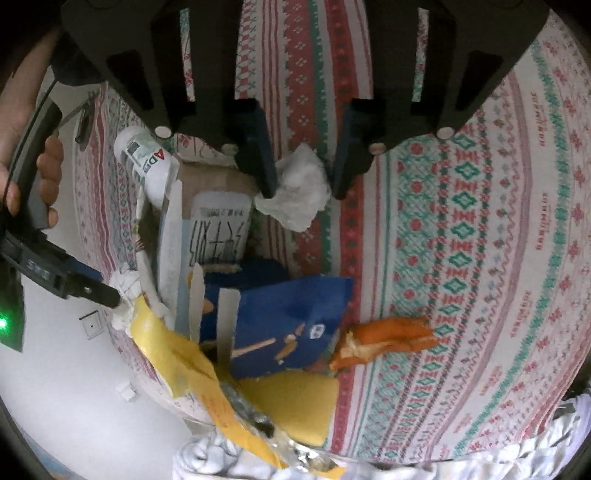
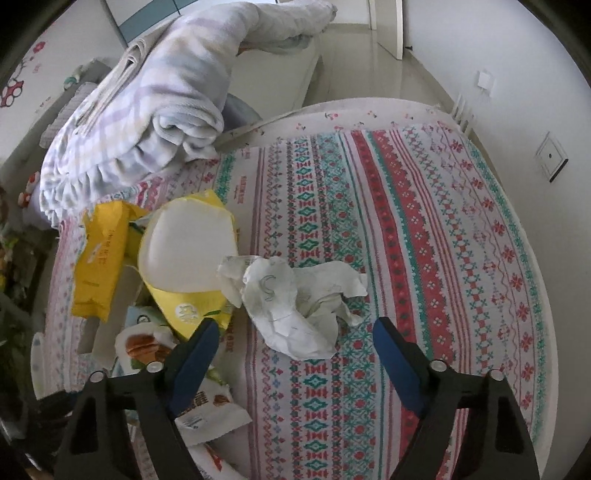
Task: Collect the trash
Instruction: 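Grasp the white tissue with the left tool while the right tool grasps the crumpled white paper, then lift both held papers and carry them over the white bin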
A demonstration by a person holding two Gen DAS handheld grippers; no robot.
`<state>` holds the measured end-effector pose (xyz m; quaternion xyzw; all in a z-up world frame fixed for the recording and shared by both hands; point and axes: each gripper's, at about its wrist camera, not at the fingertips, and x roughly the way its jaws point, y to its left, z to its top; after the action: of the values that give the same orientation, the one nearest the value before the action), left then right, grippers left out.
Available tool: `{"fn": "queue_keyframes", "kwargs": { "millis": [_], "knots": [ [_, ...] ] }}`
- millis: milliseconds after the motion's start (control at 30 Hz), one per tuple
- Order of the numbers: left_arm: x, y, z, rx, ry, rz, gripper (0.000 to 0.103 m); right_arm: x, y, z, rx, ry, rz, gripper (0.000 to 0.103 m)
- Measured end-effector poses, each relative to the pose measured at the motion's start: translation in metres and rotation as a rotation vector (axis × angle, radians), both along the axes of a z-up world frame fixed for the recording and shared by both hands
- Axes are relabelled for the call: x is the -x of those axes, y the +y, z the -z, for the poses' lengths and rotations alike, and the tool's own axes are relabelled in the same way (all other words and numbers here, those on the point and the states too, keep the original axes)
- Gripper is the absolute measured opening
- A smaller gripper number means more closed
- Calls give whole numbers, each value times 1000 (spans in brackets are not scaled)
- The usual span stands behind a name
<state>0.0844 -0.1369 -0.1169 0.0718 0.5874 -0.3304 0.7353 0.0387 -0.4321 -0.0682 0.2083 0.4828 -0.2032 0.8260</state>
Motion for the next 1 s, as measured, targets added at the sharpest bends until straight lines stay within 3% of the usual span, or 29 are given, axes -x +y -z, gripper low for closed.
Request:
{"fn": "queue_keyframes", "kwargs": {
  "millis": [133, 200, 400, 533, 700, 833, 1000],
  "knots": [
    [5, -6, -7, 12, -7, -5, 12, -4, -5, 11, -18, 33, 14, 70],
    [3, -1, -12, 22, -10, -28, 12, -5, -7, 15, -22, 42, 14, 66],
    [1, 29, -26, 92, 14, -112, 12, -9, -6, 22, -46, 42, -5, 36],
    [-8, 58, -33, 126, 44, -158, 12, -5, -2, 12, -31, 19, 6, 30],
    [-15, 91, -53, 127, -19, -218, 12, 8, 5, -20, -51, -122, 27, 29],
    [-24, 117, -67, 97, -97, -296, 12, 10, 13, -31, -36, -174, 45, 28],
    [-40, 156, -74, 130, -73, -404, 12, 13, 38, -54, -66, -305, 3, 28]
  ]
}}
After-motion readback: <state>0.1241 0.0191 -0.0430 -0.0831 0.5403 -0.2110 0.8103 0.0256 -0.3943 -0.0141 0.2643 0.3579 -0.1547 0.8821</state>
